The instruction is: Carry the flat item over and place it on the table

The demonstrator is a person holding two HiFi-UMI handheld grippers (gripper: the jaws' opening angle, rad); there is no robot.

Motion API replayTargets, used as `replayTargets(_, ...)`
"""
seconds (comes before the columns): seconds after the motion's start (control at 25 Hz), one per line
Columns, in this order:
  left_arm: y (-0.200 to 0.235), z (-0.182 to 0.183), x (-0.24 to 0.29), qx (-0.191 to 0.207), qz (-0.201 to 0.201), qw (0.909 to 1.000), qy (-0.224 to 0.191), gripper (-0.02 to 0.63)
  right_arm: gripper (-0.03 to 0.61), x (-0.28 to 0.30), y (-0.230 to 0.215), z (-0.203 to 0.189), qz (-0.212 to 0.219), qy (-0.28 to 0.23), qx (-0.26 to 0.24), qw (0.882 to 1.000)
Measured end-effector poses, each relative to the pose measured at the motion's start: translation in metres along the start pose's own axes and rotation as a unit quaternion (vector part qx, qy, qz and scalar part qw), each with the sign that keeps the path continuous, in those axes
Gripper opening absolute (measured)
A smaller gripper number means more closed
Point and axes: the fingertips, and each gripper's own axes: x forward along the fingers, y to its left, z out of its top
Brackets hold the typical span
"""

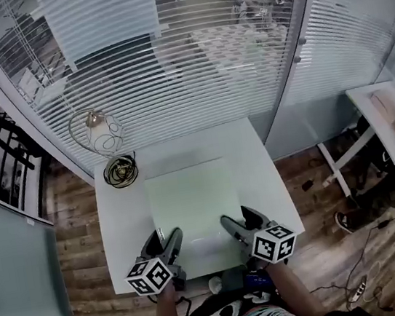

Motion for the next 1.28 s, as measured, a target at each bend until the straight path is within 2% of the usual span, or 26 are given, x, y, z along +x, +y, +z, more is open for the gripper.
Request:
replayTargets(0.24, 0.002, 0.017, 0.027, -0.002, 0.004, 1.0, -0.005, 0.319, 0.296, 0.022, -0.016, 0.021, 0.006, 0.003, 0.0, 1.0)
replayTargets(0.52, 0.012, 0.022, 0.046, -0.01, 0.013, 0.9999, 0.001, 0.319, 0.296, 0.042, -0.029, 0.028, 0.007, 0.012, 0.006, 1.0)
replayTargets(0.92, 0.033, -0.006, 0.054, -0.036, 0.03, 0.9985, 0.027, 0.319, 0.296, 0.052, -0.048, 0.0, -0.007, 0.048, 0.022, 0.999)
replayTargets(1.28, 0.047, -0.015, 0.073, -0.044, 0.032, 0.9976, 0.044, 0.319, 0.296, 0.066, -0.066, -0.008, -0.019, 0.059, 0.033, 0.998)
